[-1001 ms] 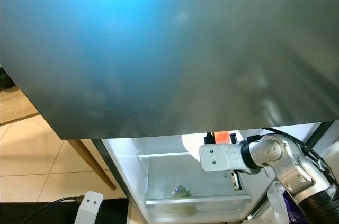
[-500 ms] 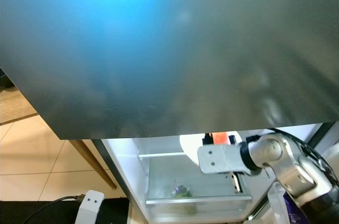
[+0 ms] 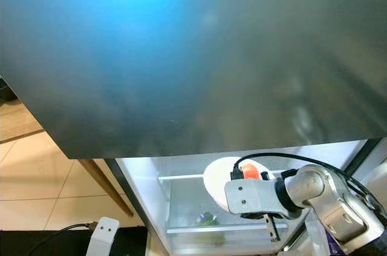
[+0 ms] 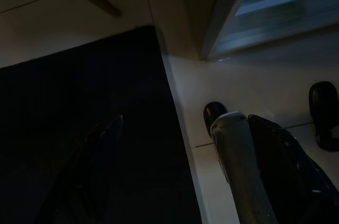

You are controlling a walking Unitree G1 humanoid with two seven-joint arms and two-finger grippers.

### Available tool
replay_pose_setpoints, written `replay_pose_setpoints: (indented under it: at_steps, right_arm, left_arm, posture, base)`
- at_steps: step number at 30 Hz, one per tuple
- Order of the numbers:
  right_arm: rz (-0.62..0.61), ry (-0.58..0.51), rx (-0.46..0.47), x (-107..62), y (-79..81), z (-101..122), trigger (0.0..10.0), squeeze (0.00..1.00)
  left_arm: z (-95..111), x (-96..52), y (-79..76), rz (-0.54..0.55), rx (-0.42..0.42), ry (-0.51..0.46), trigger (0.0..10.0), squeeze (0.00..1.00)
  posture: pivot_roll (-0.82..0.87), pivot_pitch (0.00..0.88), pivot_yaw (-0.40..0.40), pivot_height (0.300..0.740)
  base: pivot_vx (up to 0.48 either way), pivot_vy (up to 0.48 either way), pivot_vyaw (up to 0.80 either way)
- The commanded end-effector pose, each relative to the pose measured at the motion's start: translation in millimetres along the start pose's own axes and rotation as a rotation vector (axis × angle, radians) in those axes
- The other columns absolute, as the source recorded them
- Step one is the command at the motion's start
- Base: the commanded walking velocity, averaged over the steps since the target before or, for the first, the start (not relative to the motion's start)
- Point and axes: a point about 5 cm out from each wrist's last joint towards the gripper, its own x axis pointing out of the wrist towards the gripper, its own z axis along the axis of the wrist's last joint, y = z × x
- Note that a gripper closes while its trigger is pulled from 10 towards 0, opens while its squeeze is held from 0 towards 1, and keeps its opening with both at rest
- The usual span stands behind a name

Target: Restocking fridge

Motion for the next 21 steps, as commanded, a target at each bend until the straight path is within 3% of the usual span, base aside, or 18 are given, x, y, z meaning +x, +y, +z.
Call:
replay_pose_setpoints:
  at_steps: [1, 12, 21]
  right_arm:
    - [-0.041, -0.056, -0.036, -5.9, -6.9, 14, 10.0, 0.00]
    - [-0.042, -0.120, -0.093, -20.1, -12.6, 39, 10.0, 0.00]
    - [-0.123, -0.118, -0.160, -16.6, -19.6, 46, 10.0, 0.00]
  left_arm:
    - [-4, -0.6, -1.3, -0.005, 0.005, 0.013, 10.0, 0.00]
    - [-3, -0.6, -1.1, -0.003, 0.002, 0.011, 10.0, 0.00]
    - [-9, -1.5, -2.5, -0.002, -0.002, 0.032, 10.0, 0.00]
  posture:
    - [-0.12, 0.082, 0.135, 0.656]
    - [-0.12, 0.082, 0.128, 0.656]
    - [-0.12, 0.088, 0.129, 0.656]
  base:
    - [0.000, 0.000, 0.00]
    - [0.000, 0.000, 0.00]
    - [0.000, 0.000, 0.00]
